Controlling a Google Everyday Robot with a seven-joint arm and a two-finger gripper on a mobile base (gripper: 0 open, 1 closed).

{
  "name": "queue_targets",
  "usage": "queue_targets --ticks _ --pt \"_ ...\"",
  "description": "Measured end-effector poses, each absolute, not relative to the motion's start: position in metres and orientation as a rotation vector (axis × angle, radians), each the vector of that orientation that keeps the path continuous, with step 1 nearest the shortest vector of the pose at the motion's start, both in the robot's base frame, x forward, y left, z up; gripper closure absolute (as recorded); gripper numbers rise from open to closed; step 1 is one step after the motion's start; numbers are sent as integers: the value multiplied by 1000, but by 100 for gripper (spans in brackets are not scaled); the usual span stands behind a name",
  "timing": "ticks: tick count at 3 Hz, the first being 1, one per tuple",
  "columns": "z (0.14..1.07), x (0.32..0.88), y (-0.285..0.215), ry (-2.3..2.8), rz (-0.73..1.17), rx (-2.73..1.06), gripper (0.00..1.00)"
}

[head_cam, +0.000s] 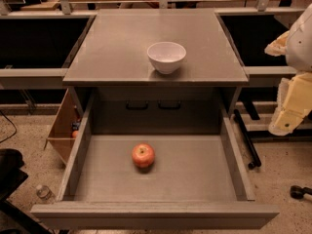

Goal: Pick apple from top drawer and place on counter

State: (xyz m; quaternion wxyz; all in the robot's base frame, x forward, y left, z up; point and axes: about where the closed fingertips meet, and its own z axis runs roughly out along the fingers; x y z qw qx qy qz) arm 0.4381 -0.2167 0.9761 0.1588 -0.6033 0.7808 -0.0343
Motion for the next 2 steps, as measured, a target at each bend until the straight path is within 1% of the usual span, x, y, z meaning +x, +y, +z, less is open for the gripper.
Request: queue_targets --ticks 2 --pt "977 440 -214 2215 -85 -1709 0"
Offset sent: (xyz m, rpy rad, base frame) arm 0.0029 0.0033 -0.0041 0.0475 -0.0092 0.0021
